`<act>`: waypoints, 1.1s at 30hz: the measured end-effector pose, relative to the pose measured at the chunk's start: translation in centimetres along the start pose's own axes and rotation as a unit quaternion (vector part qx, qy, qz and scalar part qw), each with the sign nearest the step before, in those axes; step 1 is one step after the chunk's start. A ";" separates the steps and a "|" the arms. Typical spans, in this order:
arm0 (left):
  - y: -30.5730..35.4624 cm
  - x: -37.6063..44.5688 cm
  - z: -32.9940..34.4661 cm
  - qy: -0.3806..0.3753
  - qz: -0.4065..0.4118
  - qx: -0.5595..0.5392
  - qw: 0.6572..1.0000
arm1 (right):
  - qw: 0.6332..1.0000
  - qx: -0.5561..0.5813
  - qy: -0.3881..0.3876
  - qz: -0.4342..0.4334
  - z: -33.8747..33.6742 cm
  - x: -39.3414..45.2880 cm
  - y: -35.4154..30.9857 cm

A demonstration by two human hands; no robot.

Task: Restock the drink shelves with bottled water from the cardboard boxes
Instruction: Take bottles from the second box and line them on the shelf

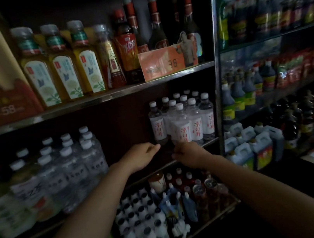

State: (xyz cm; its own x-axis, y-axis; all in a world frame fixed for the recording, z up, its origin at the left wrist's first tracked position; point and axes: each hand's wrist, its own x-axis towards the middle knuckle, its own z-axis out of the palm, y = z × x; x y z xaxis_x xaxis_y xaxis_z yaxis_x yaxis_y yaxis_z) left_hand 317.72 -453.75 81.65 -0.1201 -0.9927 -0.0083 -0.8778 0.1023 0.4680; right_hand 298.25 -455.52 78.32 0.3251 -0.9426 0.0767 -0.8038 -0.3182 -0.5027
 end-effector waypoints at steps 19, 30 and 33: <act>11.9 -22.6 10.4 -0.030 0.037 -0.022 0.999 | 0.995 -0.014 0.076 0.064 -2.8 -29.7 4.5; 21.2 -32.5 23.6 -0.016 0.038 -0.094 0.995 | 0.989 0.000 0.086 0.119 -1.9 -46.0 14.1; 22.0 -34.0 28.7 -0.053 0.017 -0.107 0.993 | 0.986 0.022 0.058 0.157 0.3 -49.8 17.6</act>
State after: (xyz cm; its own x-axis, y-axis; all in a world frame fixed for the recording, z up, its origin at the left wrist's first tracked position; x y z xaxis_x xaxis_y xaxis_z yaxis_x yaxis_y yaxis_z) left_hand 289.17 -415.89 66.84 -0.2066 -0.9753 -0.0776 -0.7548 0.1083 0.6470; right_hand 268.07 -414.13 65.46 0.0024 -1.0000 0.0071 -0.8325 -0.0060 -0.5540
